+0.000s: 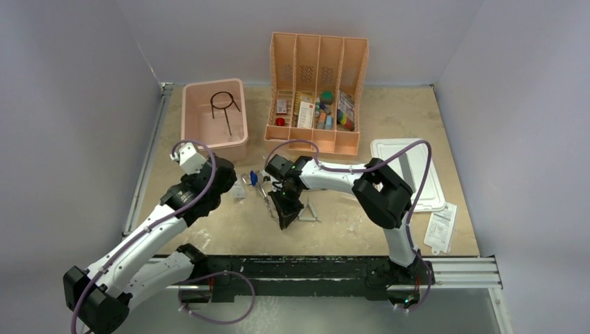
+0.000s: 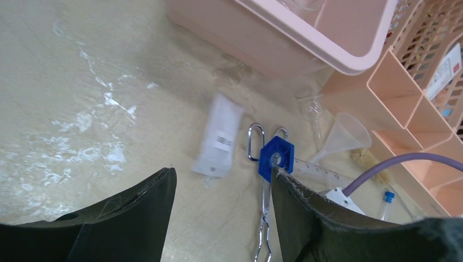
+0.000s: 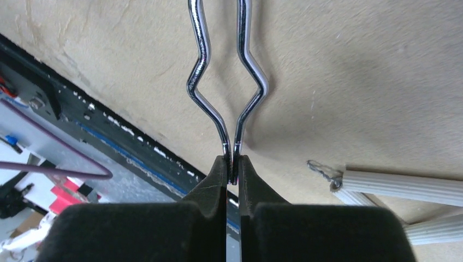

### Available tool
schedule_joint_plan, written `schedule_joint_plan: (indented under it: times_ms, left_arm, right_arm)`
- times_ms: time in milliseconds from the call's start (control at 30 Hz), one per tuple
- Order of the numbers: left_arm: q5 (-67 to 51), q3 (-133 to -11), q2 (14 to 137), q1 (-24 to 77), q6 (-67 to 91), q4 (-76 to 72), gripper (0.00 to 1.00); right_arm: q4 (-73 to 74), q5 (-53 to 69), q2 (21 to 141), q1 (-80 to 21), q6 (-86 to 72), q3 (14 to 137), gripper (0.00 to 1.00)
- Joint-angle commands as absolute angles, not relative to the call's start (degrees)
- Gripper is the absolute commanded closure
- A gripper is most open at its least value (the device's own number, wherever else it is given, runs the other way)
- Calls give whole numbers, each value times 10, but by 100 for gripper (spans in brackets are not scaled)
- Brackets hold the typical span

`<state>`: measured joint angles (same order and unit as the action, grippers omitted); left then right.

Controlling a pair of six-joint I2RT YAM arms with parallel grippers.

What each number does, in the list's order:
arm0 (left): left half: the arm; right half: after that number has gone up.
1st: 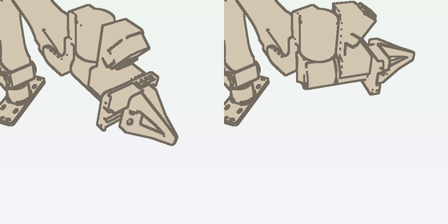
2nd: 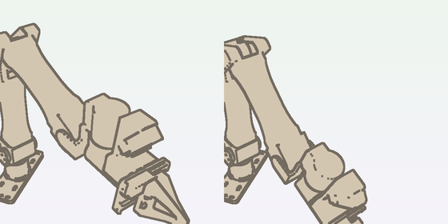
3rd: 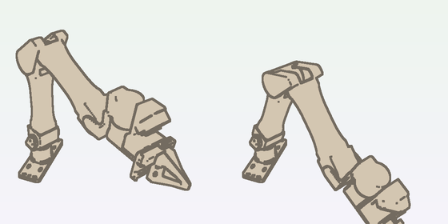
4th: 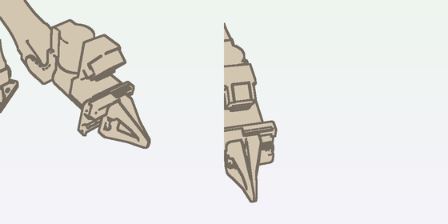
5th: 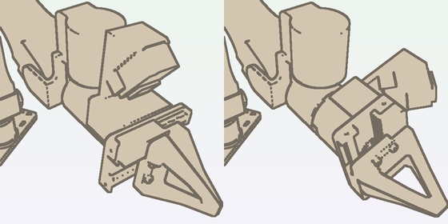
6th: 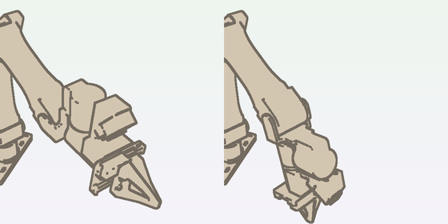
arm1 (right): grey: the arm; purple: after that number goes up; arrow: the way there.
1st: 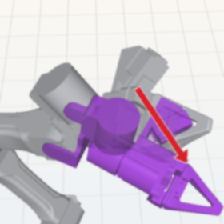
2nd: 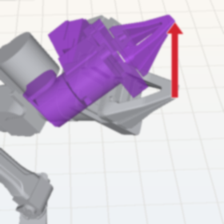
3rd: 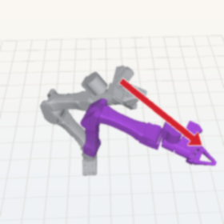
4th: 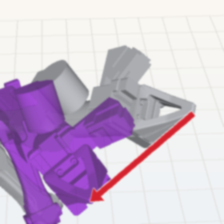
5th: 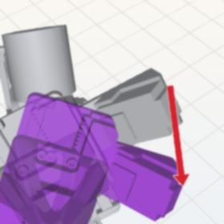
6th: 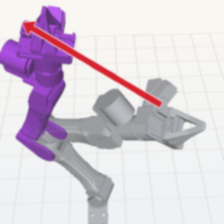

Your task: Organize the chemistry lab equipment

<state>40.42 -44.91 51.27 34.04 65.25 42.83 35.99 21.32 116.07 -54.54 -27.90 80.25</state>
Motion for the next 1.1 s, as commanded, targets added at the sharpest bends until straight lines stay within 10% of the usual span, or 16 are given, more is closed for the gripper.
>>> schedule_joint_plan:
  times_ms: [0, 700, 1067]
  left_arm:
    - [350, -423, 501, 337, 667, 378, 37]
    - [122, -305, 544, 337, 708, 170, 23]
    - [208, -307, 487, 336, 739, 198, 15]
  right_arm:
    - [401, 243, 1120, -539, -259, 816, 100]
    - [281, 361, 1051, -483, -258, 767, 100]
    - [250, 424, 1079, -468, -234, 777, 100]
